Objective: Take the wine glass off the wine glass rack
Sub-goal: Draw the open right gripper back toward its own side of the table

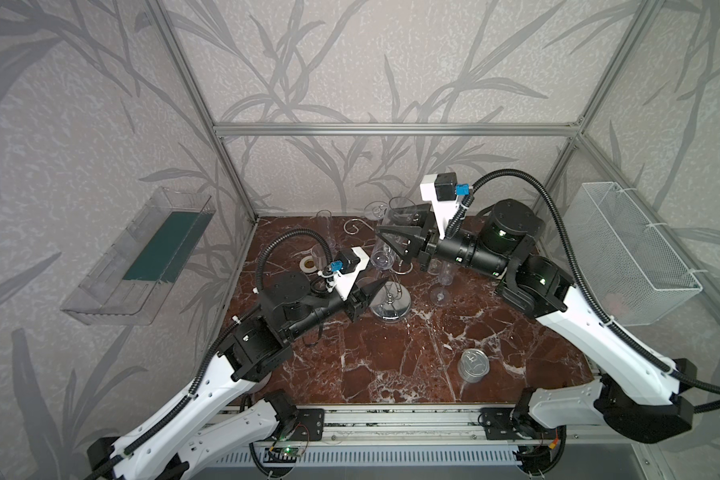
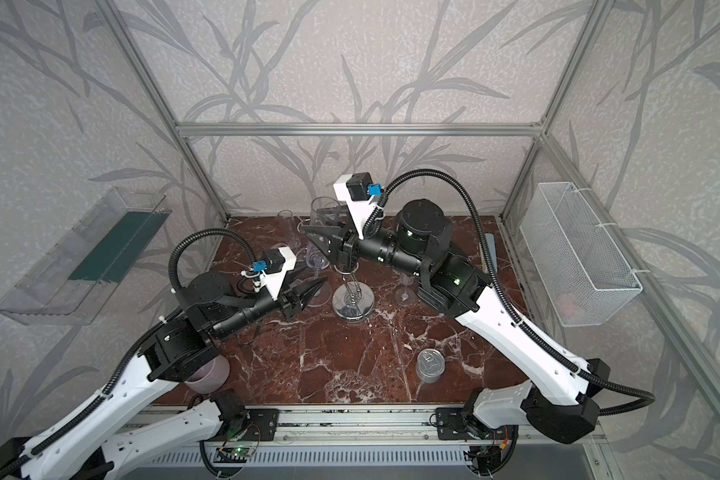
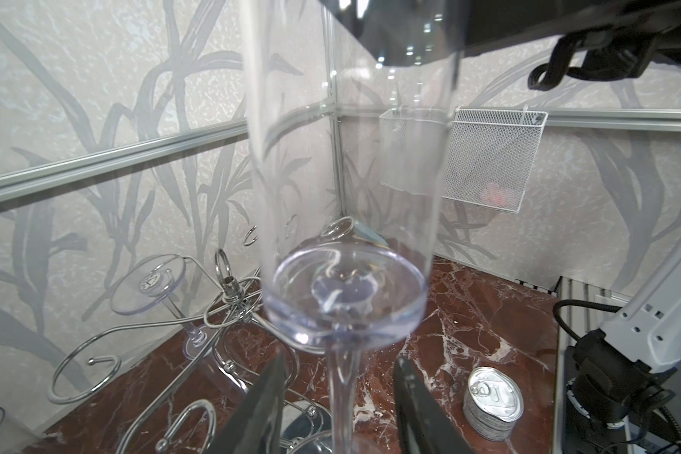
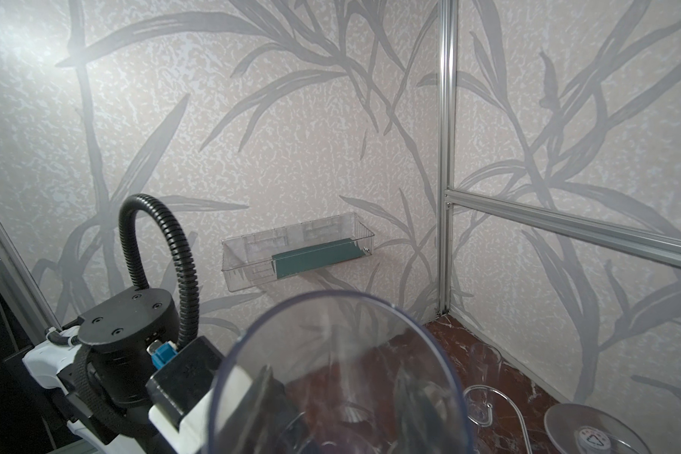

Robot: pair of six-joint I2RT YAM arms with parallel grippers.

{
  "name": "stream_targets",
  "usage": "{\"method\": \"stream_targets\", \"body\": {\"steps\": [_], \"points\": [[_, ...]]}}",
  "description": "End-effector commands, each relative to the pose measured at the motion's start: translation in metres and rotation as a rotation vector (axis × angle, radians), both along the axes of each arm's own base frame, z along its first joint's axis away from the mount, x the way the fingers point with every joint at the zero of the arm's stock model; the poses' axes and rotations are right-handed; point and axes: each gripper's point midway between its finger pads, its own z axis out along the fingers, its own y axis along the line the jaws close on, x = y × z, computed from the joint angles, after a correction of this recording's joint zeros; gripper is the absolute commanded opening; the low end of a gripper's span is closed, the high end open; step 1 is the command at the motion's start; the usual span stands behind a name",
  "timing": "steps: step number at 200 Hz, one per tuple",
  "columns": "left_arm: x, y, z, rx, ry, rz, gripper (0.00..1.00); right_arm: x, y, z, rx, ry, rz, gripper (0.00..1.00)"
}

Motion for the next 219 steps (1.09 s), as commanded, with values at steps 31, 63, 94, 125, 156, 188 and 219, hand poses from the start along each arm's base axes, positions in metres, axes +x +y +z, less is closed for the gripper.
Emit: {"method": "stream_targets", "body": {"steps": [31,63,94,125,156,188,219], "points": [[0.004,0.019,0.019,-0.076,-0.067,0.096,0.54,-0.022,-0.033,0.011,0.019,-0.056,-0.017,0.39],[0.01,0.036,0.025,-0.121,-0.11,0.192,0.54,-0.024,-0.053,-0.018,-0.055,-0.037,-0.082,0.39],[0.013,0.049,0.027,-0.143,-0.128,0.253,0.55,-0.024,-0.082,-0.053,-0.109,-0.024,-0.193,0.39],[0.015,0.054,0.026,-0.138,-0.13,0.282,0.55,-0.018,-0.11,-0.091,-0.148,-0.011,-0.322,0.39],[0.016,0.053,0.026,-0.141,-0.126,0.287,0.56,-0.003,-0.125,-0.133,-0.217,-0.006,-0.442,0.38],[0.017,0.052,0.023,-0.146,-0.106,0.285,0.56,0.017,-0.135,-0.174,-0.262,-0.017,-0.566,0.37],[0.016,0.054,0.023,-0.144,-0.094,0.287,0.56,0.036,-0.146,-0.205,-0.247,-0.033,-0.659,0.36]]}}
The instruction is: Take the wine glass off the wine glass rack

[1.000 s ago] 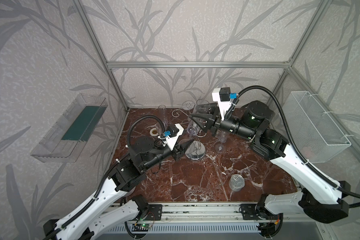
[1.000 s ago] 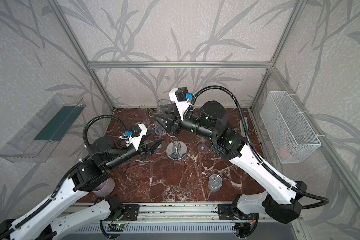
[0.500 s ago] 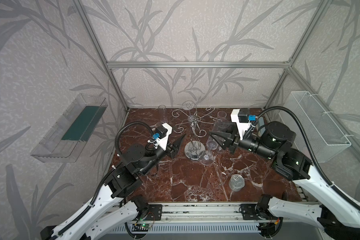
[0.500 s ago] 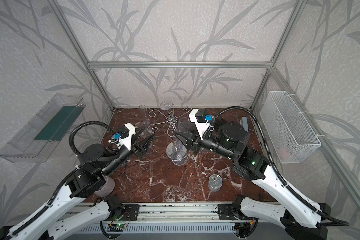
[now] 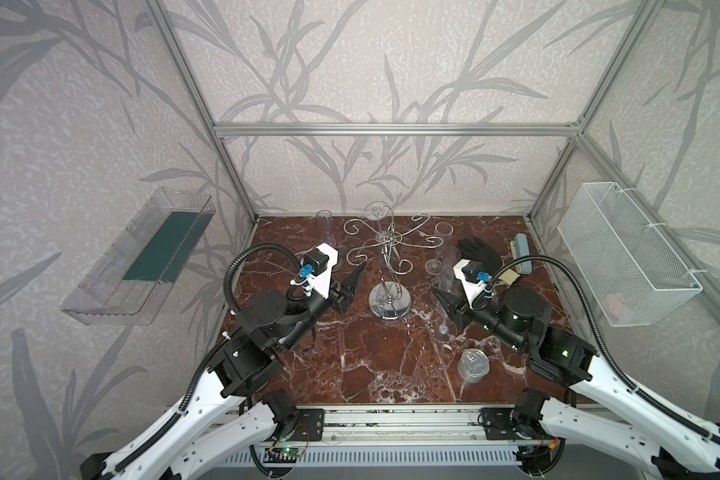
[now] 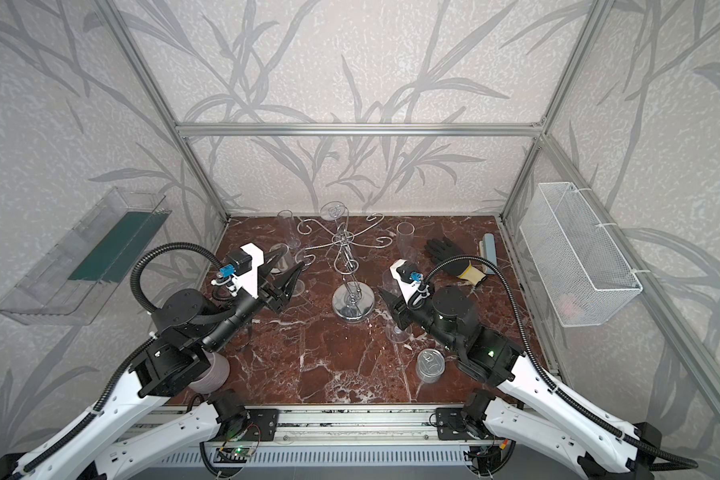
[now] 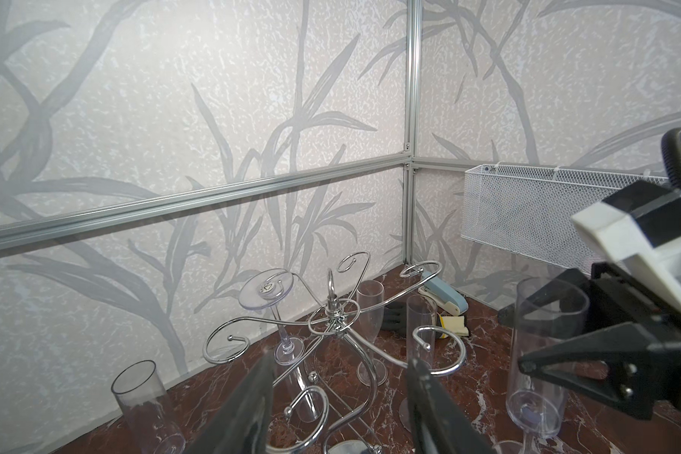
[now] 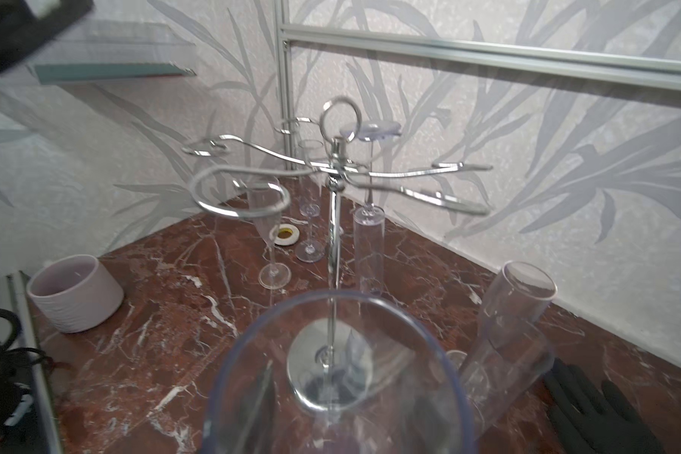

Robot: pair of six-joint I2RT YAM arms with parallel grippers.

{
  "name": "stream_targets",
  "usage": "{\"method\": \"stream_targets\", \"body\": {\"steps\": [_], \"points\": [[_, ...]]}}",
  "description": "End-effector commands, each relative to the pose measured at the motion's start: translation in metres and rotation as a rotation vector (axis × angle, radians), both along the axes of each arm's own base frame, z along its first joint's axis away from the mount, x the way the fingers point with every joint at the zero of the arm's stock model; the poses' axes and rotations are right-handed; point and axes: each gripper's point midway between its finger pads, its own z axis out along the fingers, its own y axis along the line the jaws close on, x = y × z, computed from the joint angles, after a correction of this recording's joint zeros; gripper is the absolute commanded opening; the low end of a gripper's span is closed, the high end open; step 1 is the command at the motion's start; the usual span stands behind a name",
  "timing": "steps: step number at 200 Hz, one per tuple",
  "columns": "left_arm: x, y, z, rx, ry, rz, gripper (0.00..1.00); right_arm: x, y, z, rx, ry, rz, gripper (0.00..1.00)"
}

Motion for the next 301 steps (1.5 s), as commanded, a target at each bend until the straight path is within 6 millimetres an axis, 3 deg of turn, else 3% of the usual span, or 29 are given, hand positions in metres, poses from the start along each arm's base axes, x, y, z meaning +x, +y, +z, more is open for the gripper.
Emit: {"method": "stream_targets", "body": {"steps": [1,67,176,241,301], "points": [[-0.001,0.003,0.001,-0.016,0.006,0.009,0.56,0.018,-0.018,0.019,0.087,-0.124,-0.121,0.37],[0.0,0.002,0.002,-0.025,0.015,0.007,0.56,0.041,-0.031,-0.033,0.172,-0.164,-0.216,0.34],[0.003,-0.003,0.001,-0.026,0.028,0.002,0.55,0.061,-0.049,-0.086,0.128,-0.051,-0.291,0.34],[0.005,-0.005,0.001,-0.022,0.03,0.001,0.55,0.062,-0.052,-0.103,0.114,-0.013,-0.299,0.35],[0.006,-0.005,0.0,-0.017,0.029,0.002,0.56,0.062,-0.053,-0.105,0.114,-0.002,-0.3,0.5]]}}
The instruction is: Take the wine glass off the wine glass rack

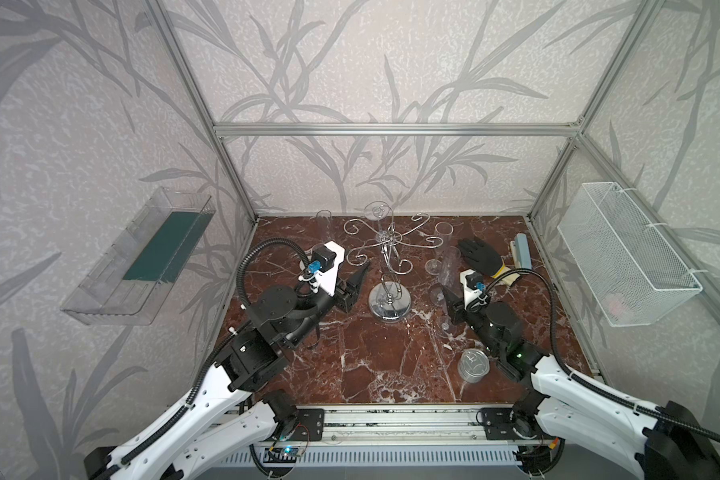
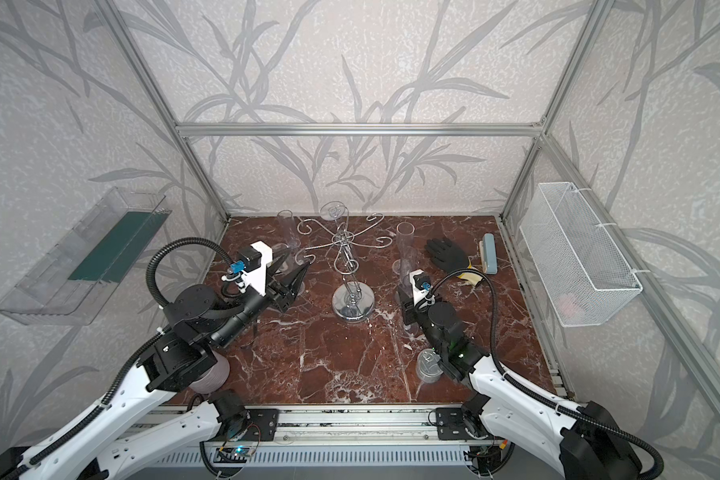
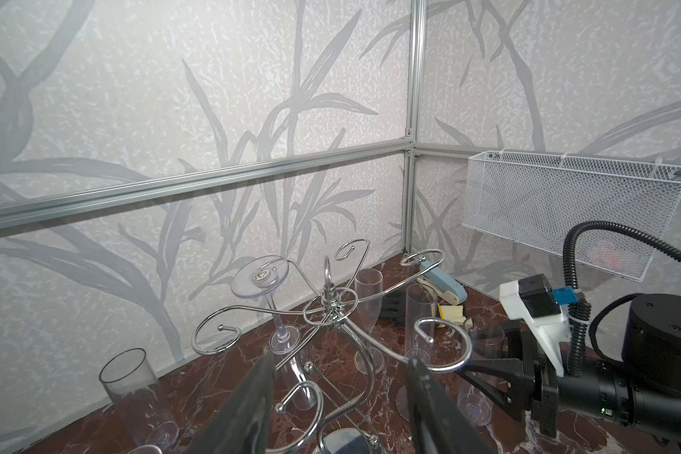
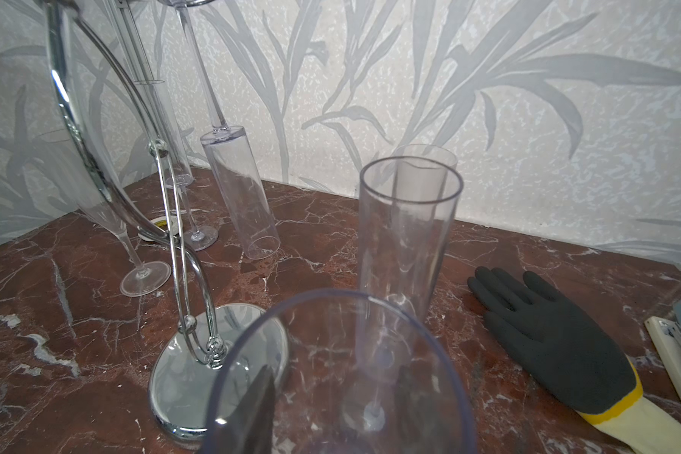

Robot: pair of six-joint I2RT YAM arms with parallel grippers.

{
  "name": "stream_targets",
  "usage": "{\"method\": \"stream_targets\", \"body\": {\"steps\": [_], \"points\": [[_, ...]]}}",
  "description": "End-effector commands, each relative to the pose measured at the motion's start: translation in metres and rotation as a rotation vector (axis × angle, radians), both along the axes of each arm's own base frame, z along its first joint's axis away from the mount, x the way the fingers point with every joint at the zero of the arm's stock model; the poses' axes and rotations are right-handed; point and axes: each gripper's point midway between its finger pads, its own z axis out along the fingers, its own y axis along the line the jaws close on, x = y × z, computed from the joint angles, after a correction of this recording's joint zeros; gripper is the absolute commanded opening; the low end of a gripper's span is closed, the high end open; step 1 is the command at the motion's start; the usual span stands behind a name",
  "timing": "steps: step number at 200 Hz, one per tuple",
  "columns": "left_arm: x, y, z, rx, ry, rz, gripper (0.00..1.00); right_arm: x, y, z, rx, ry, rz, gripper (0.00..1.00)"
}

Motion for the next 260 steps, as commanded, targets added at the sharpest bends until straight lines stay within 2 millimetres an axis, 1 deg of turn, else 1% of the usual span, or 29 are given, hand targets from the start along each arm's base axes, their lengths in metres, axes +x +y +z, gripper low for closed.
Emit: {"method": "stream_targets", "body": {"steps": [1,30,45,78,100,124,145,172,191,198,213,230,246,260], "points": [[-0.003,0.003,0.012,-0.028,-0.017,0.002,0.55,-0.001,-0.002,0.0,0.021,-0.004,-0.002,0.51],[-0.003,0.004,0.012,-0.026,-0.018,0.005,0.56,-0.002,-0.003,0.003,0.021,-0.006,-0.002,0.69],[-0.002,0.003,0.012,-0.026,-0.016,0.005,0.56,-0.002,-0.003,0.006,0.022,-0.011,-0.002,0.73],[-0.002,0.004,0.015,-0.012,-0.029,0.011,0.56,-0.006,-0.006,0.019,0.026,-0.034,-0.001,0.77],[0.0,0.004,0.016,0.025,-0.051,0.023,0.58,-0.009,-0.009,0.029,0.029,-0.05,-0.002,0.78],[0.003,0.004,0.026,0.078,-0.098,0.042,0.59,-0.012,-0.015,0.041,0.037,-0.073,-0.016,0.79],[0.008,0.004,0.038,0.141,-0.155,0.074,0.61,-0.018,-0.021,0.057,0.052,-0.107,-0.026,0.79],[0.026,0.008,0.049,0.233,-0.185,0.162,0.62,-0.026,-0.03,0.077,0.065,-0.145,-0.04,0.79],[0.038,0.004,0.049,0.323,-0.235,0.185,0.63,-0.032,-0.036,0.09,0.073,-0.176,-0.043,0.79],[0.045,0.005,0.051,0.334,-0.242,0.206,0.64,-0.035,-0.036,0.094,0.076,-0.186,-0.039,0.79],[0.061,0.017,0.059,0.287,-0.203,0.246,0.65,-0.039,-0.038,0.101,0.077,-0.198,-0.03,0.79],[0.079,0.027,0.065,0.21,-0.161,0.238,0.65,-0.043,-0.04,0.106,0.07,-0.195,-0.023,0.79],[0.096,0.034,0.069,0.181,-0.128,0.253,0.65,-0.047,-0.041,0.11,0.072,-0.199,-0.017,0.79],[0.113,0.038,0.07,0.175,-0.053,0.272,0.65,-0.049,-0.042,0.113,0.076,-0.202,-0.012,0.79]]}}
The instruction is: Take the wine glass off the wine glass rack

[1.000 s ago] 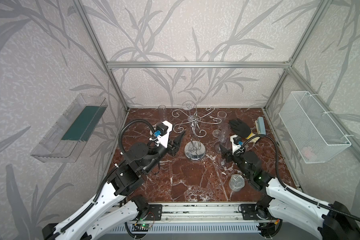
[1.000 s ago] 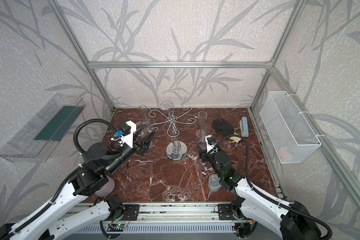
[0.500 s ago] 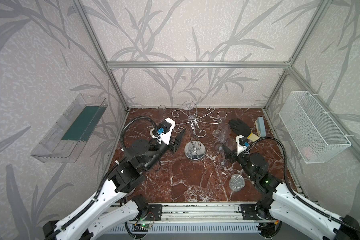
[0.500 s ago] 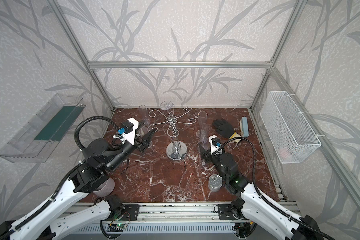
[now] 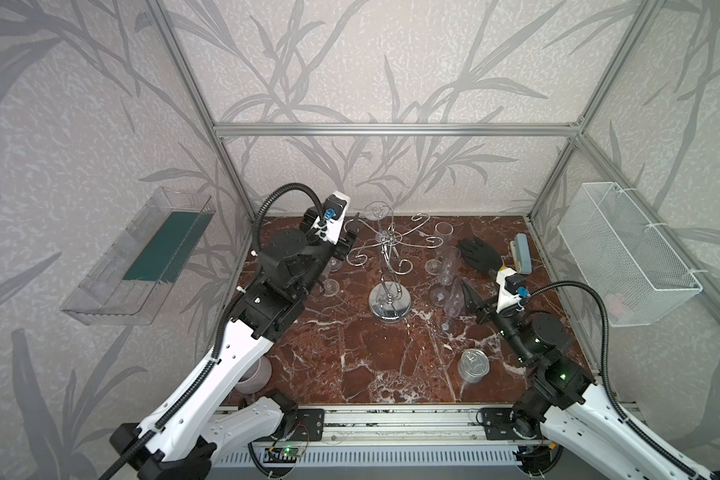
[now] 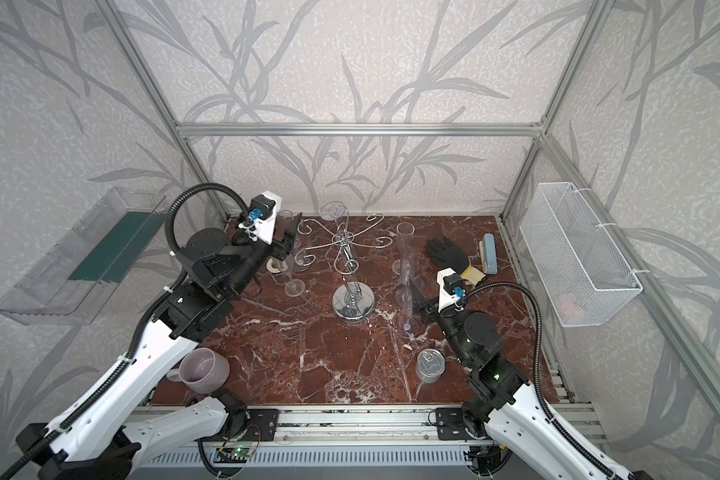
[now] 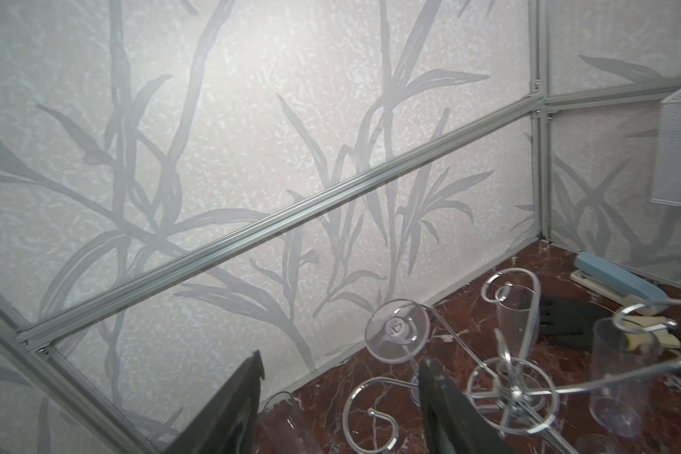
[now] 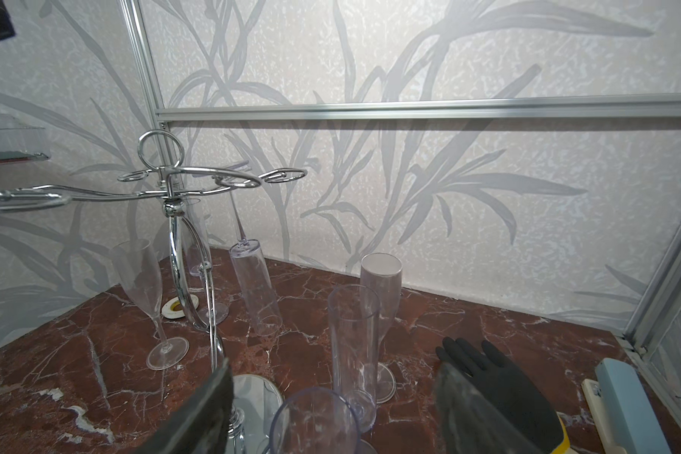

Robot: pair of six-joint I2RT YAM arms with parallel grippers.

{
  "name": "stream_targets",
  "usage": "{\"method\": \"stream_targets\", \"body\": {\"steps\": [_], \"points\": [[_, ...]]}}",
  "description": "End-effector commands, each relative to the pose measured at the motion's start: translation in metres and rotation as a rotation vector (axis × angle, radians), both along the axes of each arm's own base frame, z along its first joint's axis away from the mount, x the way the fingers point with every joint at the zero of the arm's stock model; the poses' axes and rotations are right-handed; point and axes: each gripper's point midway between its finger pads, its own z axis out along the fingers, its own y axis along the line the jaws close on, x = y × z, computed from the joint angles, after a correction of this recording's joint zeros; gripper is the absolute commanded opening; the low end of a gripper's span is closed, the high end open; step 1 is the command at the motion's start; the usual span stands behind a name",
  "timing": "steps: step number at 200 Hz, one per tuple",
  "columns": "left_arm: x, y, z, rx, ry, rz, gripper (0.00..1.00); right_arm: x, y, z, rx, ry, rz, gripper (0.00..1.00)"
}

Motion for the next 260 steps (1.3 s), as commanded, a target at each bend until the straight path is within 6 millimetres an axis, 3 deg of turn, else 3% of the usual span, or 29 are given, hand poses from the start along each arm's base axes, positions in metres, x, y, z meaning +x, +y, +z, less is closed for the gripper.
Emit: {"method": "stream_targets", "body": {"steps": [1,47,109,179,260], "points": [[0.012,0.001,0.018,-0.071,0.051,-0.026,0.65,-0.005,-0.005,0.012,-0.007,-0.014,-0.002,0.79],[0.056,0.006,0.013,-0.161,0.284,-0.021,0.65,-0.009,-0.002,0.011,0.004,0.007,0.028,0.79],[0.103,0.007,-0.014,-0.533,0.594,-0.233,0.65,-0.014,0.003,0.012,0.03,0.027,0.07,0.8],[0.121,-0.017,-0.049,-0.685,0.83,-0.441,0.64,-0.021,0.001,0.009,0.034,0.042,0.085,0.8],[0.138,-0.031,-0.092,-0.747,0.988,-0.463,0.63,-0.023,0.003,0.004,0.039,0.057,0.103,0.8]]}}
